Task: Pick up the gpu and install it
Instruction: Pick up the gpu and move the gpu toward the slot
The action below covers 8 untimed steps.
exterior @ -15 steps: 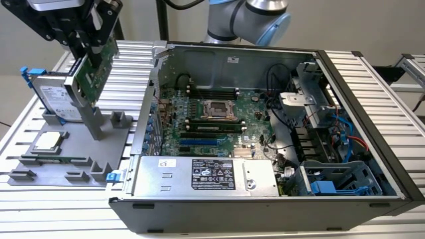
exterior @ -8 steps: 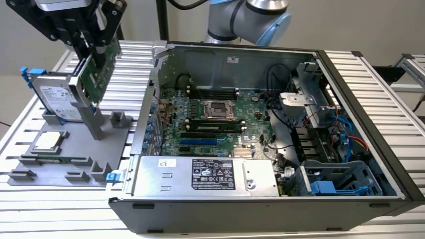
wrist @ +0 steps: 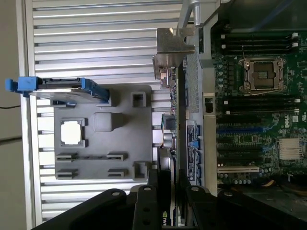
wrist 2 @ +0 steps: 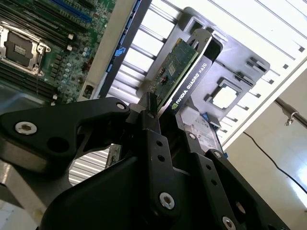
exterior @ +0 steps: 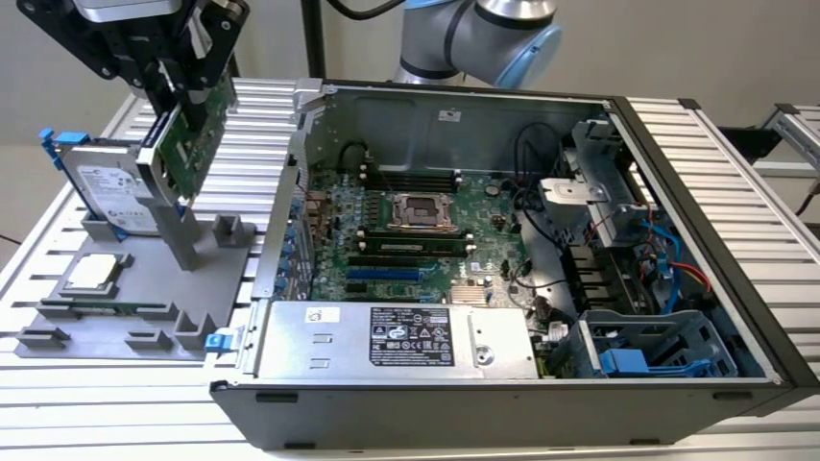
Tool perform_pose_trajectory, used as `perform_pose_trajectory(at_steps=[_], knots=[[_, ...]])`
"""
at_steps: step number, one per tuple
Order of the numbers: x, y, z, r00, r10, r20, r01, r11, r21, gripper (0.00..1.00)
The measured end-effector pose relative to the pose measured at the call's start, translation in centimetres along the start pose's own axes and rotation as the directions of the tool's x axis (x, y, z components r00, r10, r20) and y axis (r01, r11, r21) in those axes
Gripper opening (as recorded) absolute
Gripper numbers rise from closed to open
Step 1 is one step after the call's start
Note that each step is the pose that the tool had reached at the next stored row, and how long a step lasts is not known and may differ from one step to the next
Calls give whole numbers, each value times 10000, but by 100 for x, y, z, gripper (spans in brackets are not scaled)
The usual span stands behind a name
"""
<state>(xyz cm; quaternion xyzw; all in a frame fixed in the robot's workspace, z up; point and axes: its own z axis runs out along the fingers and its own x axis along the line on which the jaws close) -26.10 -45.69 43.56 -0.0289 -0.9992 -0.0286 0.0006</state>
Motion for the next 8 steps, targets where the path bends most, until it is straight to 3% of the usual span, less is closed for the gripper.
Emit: perform_pose_trajectory(at_steps=[8], knots=[[-18, 1, 0, 10000, -1, 0, 1, 10000, 0, 0]])
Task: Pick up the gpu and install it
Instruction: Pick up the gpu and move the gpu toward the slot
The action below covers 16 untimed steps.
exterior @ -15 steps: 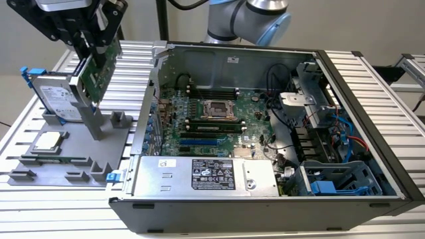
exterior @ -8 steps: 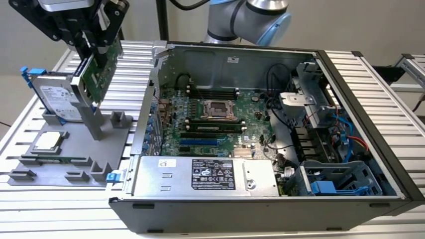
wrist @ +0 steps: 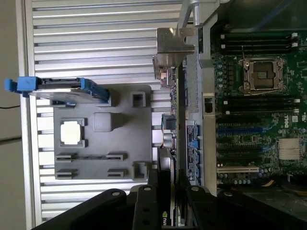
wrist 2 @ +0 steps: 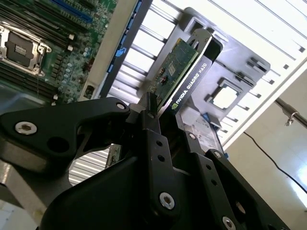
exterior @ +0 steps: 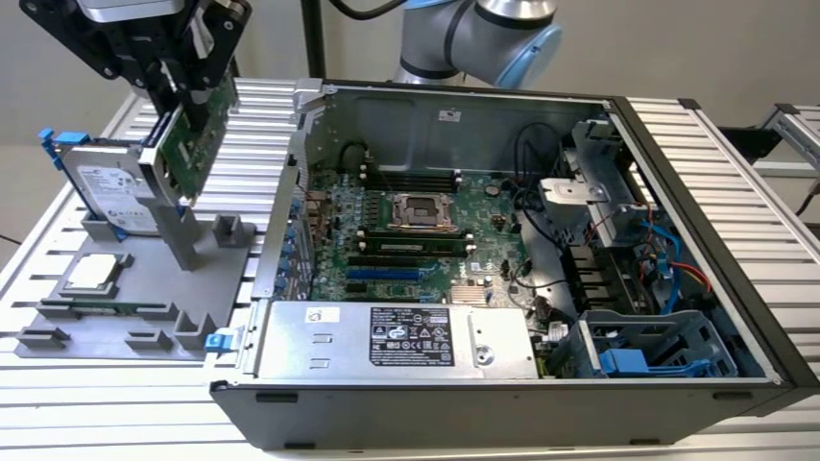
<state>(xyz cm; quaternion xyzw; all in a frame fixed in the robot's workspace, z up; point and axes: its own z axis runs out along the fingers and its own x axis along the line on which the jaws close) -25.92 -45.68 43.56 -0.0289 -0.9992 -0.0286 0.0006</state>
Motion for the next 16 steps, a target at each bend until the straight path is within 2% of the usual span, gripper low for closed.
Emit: perform_pose_trajectory(at_steps=[16], knots=[[-186, 10, 1, 10000, 1, -14, -1, 10000, 1, 0]])
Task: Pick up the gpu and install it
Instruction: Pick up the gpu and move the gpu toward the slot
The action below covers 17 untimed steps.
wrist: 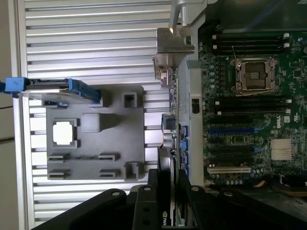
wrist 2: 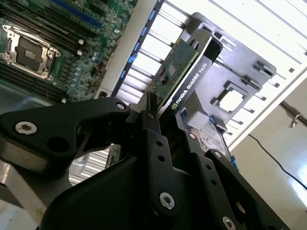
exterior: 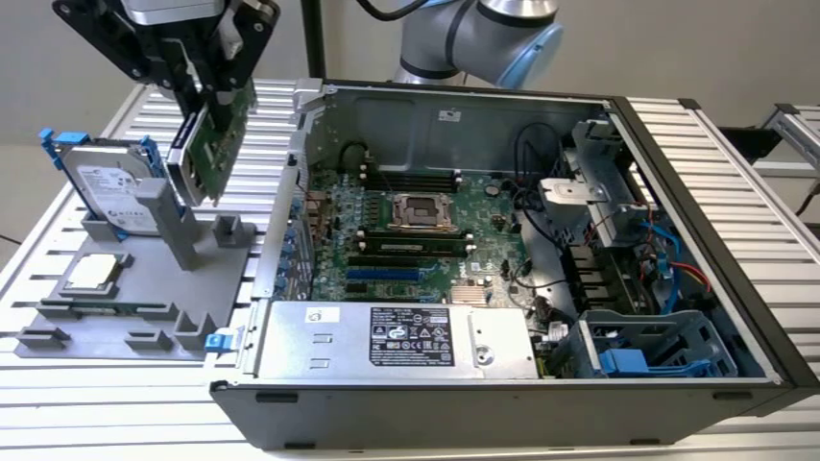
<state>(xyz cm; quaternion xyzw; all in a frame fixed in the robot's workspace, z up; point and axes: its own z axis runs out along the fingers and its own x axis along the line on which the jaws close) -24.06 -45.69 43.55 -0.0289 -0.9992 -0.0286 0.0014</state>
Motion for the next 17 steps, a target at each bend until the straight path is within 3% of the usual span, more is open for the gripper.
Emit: perform_pose_trajectory(at_steps=[17], knots=[[-222, 13, -1, 10000, 2, -39, -2, 10000, 3, 0]])
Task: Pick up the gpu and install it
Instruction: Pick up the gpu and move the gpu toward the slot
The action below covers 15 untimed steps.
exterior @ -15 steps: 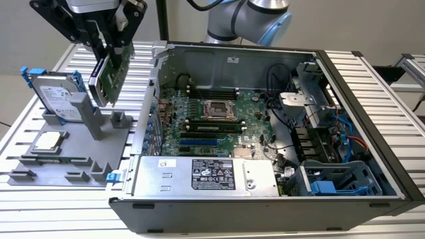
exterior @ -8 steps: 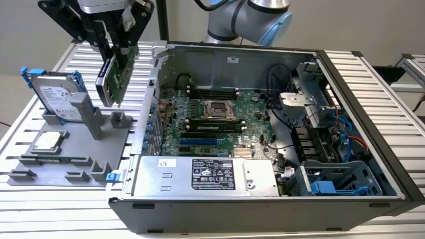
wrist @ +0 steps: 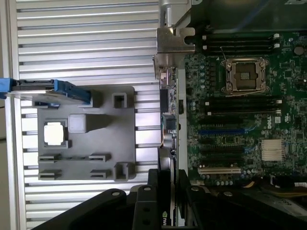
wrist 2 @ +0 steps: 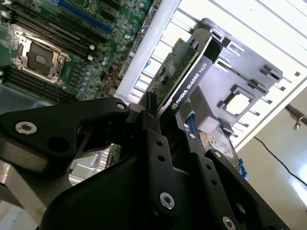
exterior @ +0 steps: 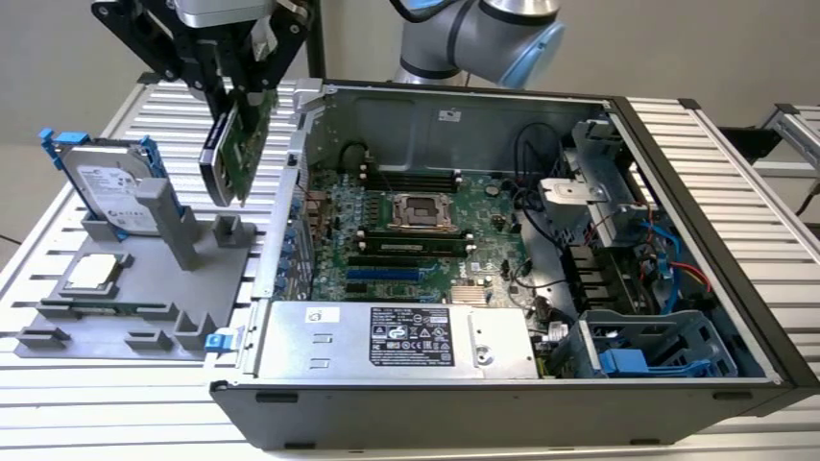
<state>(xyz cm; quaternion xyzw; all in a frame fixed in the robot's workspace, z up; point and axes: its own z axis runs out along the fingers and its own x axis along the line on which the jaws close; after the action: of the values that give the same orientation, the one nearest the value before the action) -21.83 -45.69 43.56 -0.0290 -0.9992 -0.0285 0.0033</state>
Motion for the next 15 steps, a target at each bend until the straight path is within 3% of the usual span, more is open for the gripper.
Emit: perform_pose_trajectory(at_steps=[15], knots=[[-183, 11, 0, 10000, 2, -26, -2, 10000, 1, 0]])
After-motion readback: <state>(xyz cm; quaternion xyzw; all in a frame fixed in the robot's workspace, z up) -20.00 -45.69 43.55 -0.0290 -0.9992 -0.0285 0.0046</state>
